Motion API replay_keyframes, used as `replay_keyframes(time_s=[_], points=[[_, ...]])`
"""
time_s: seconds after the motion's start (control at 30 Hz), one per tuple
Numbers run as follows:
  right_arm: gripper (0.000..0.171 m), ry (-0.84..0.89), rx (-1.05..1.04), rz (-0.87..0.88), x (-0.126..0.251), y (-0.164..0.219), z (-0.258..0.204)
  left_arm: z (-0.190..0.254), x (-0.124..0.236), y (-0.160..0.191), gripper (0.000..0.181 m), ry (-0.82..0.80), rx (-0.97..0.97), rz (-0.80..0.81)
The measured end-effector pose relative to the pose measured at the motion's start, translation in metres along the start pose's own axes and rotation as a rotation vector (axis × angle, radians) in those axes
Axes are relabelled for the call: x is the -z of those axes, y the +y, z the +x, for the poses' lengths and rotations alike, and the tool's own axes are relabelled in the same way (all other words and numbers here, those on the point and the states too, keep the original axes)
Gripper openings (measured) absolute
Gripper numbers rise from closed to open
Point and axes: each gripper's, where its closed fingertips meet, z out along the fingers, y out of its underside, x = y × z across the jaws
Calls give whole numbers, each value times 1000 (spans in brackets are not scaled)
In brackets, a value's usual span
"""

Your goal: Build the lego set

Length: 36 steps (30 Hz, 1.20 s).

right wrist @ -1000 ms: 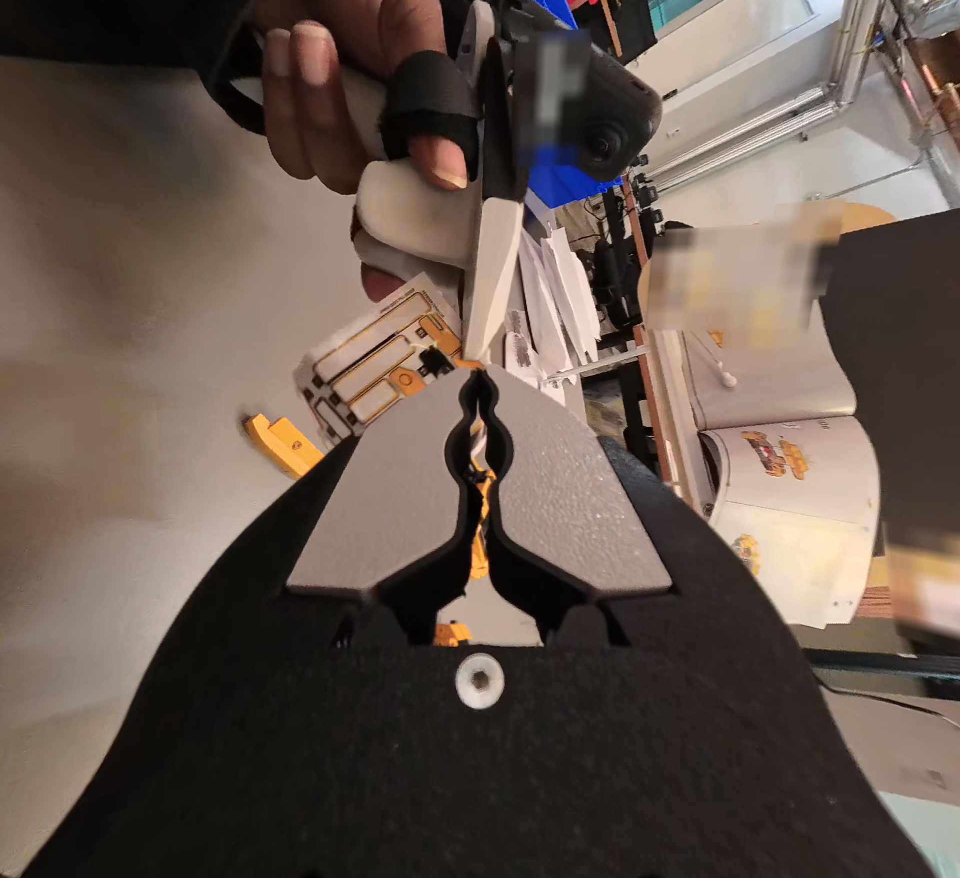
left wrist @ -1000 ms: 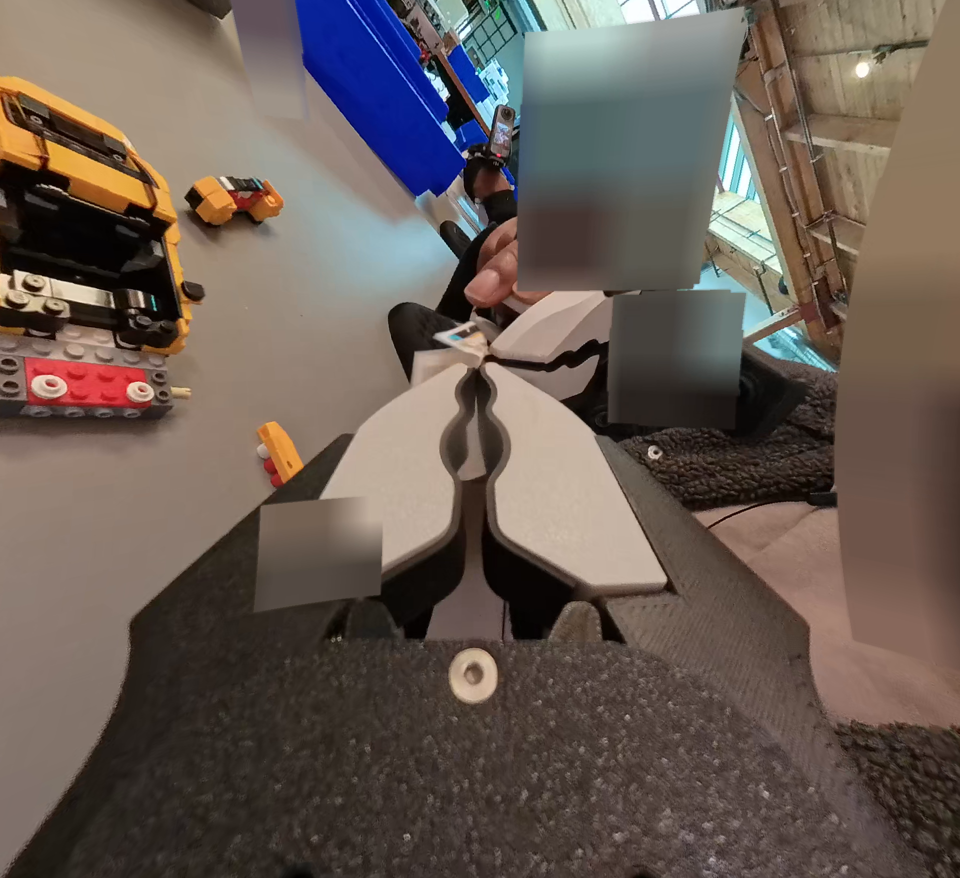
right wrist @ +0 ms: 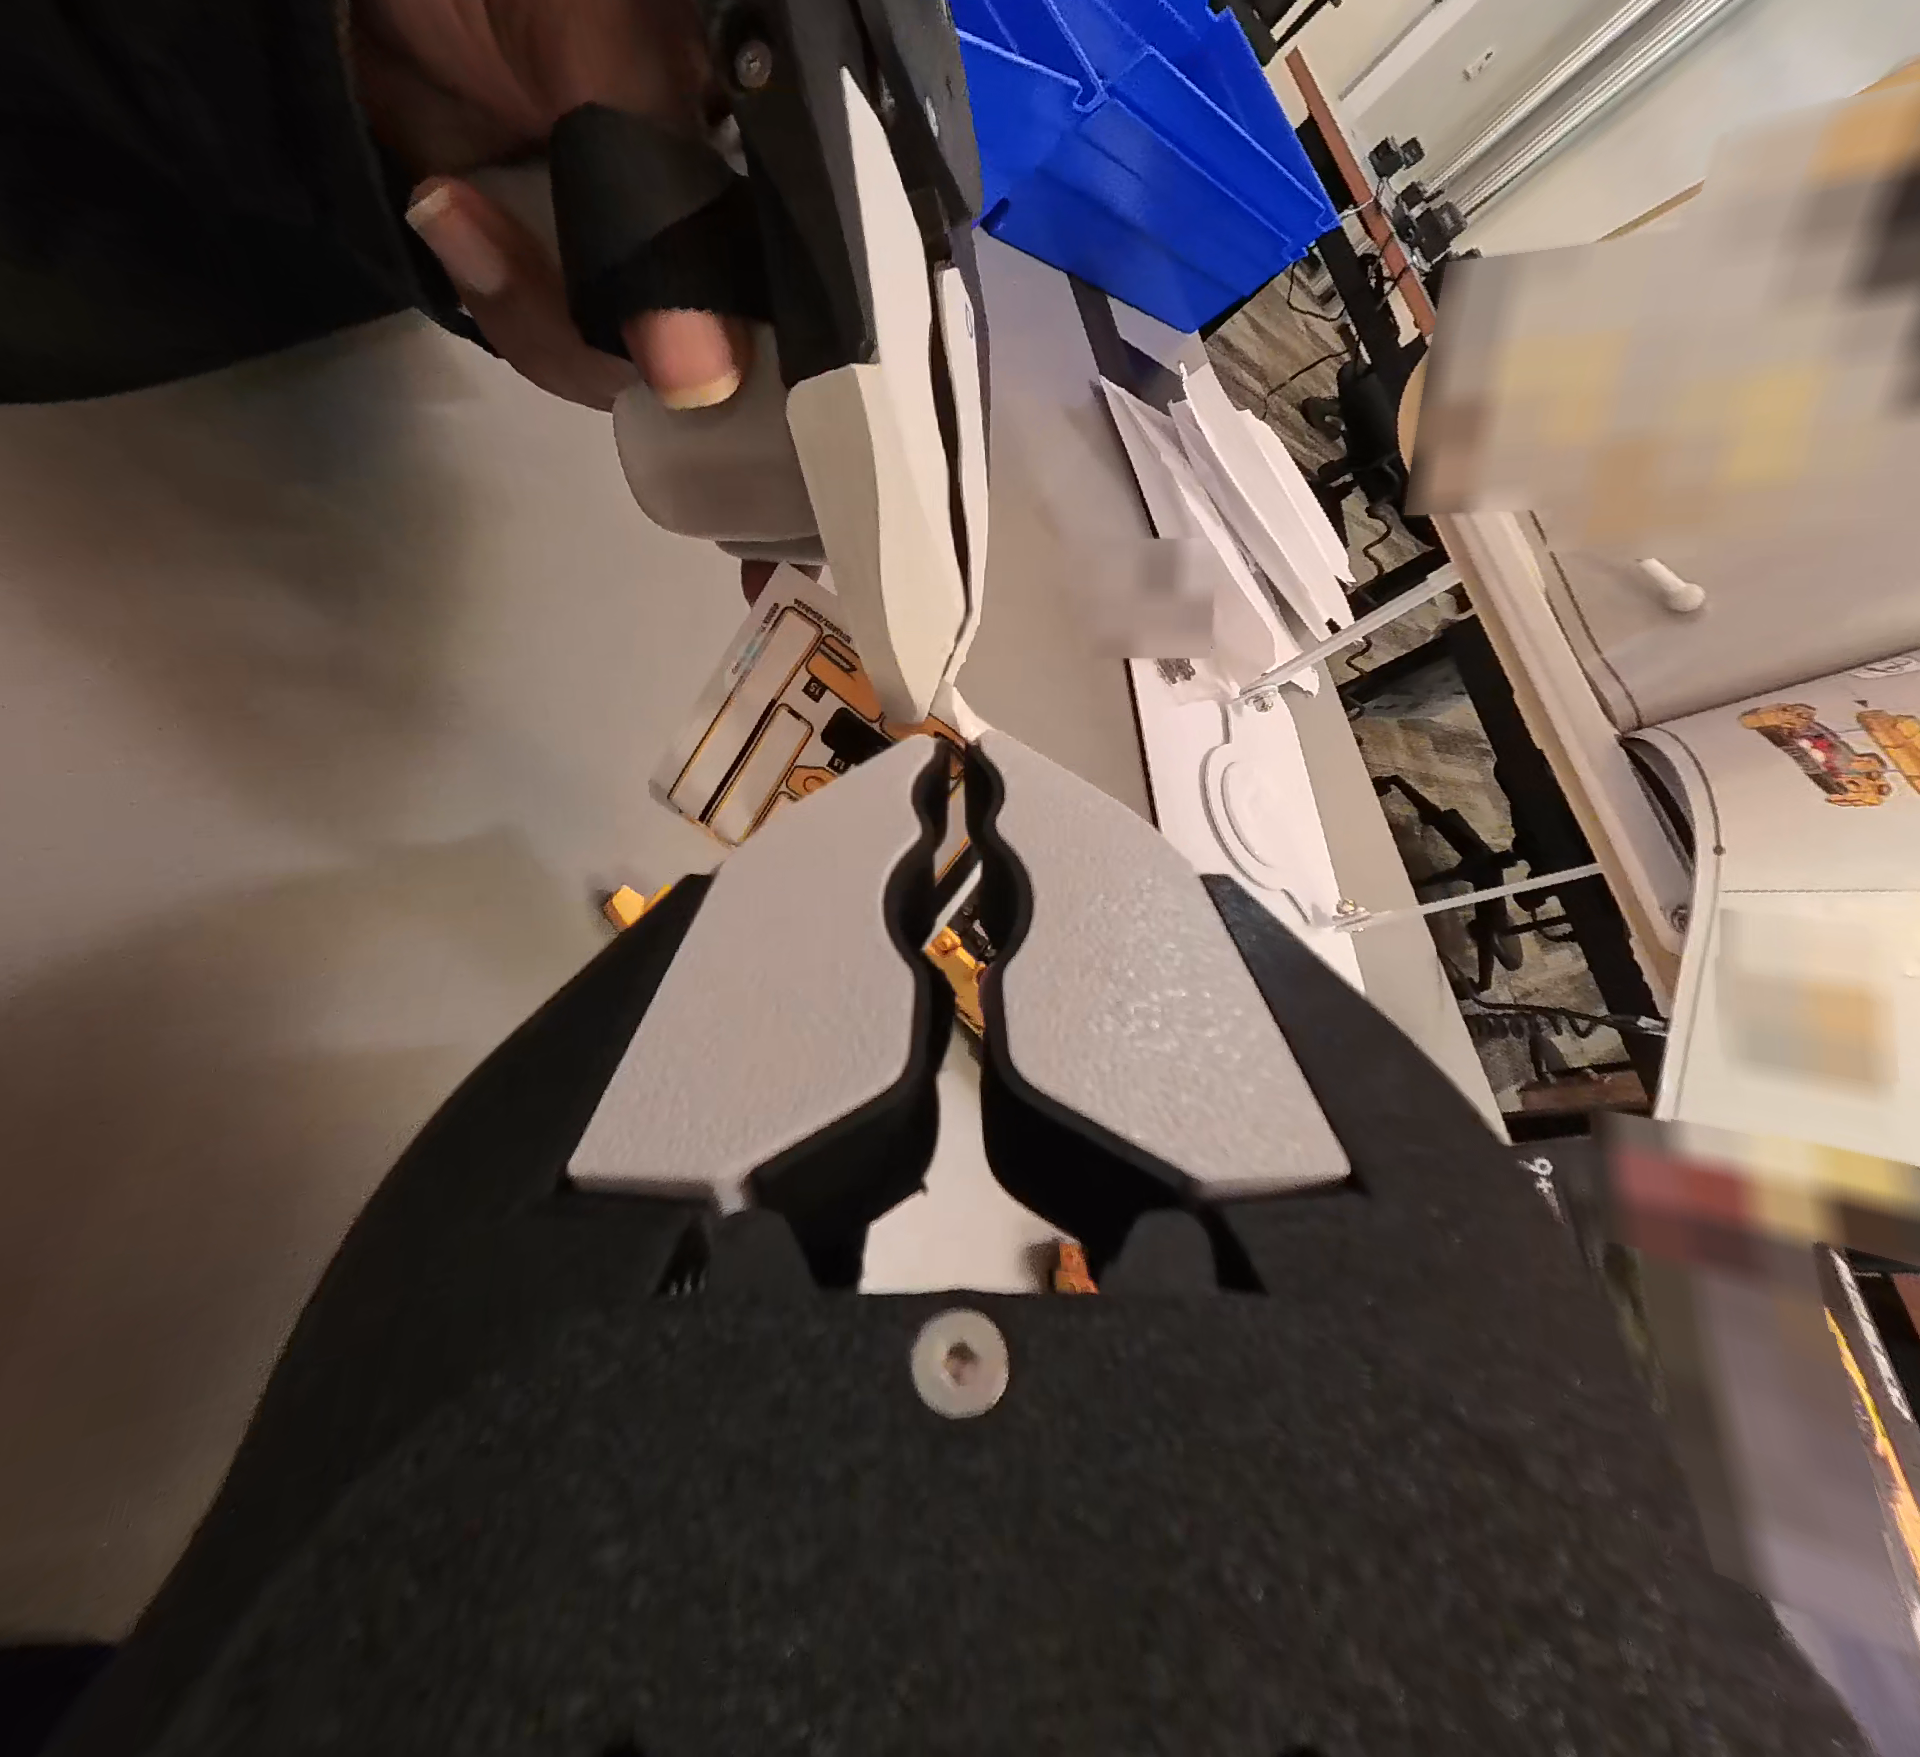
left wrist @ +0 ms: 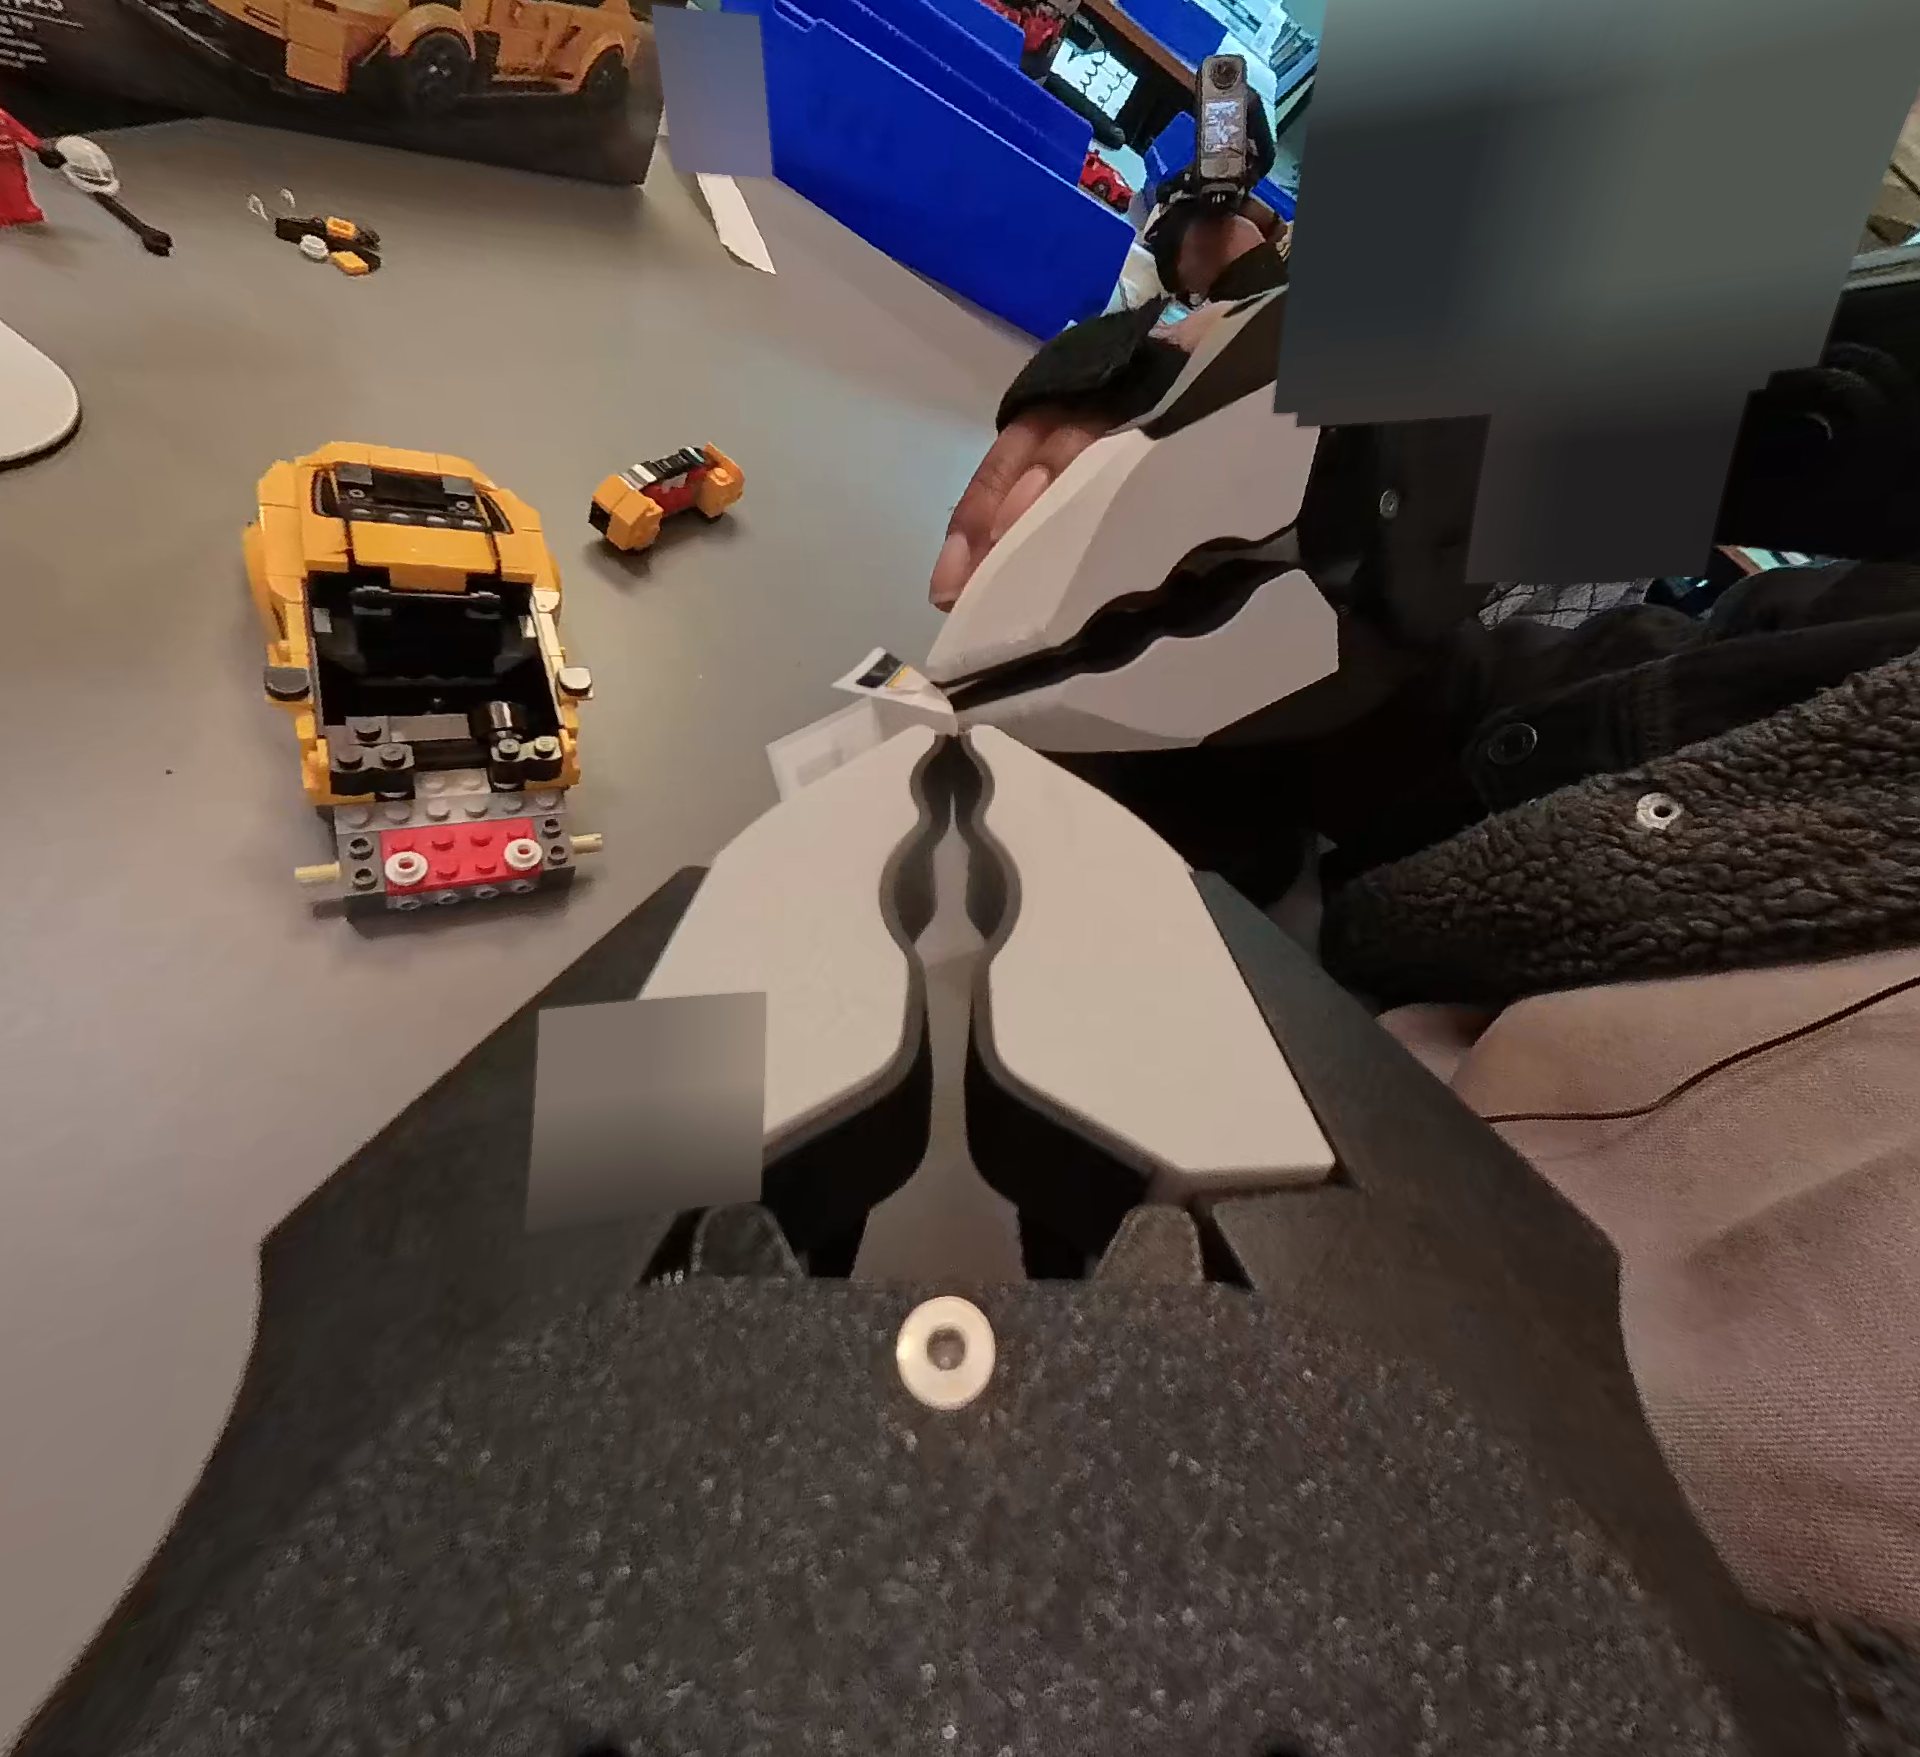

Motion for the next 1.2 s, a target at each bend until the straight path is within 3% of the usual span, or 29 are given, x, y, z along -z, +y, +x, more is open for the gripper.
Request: replay_keyframes(time_s=[0.83,1.2], points=[[0,-41,10,29,3,-3,-8,-1,3,-5,0,12,48,34],[0,-71,2,33,3,-3,-12,-2,5,-7,0,145,234,85]])
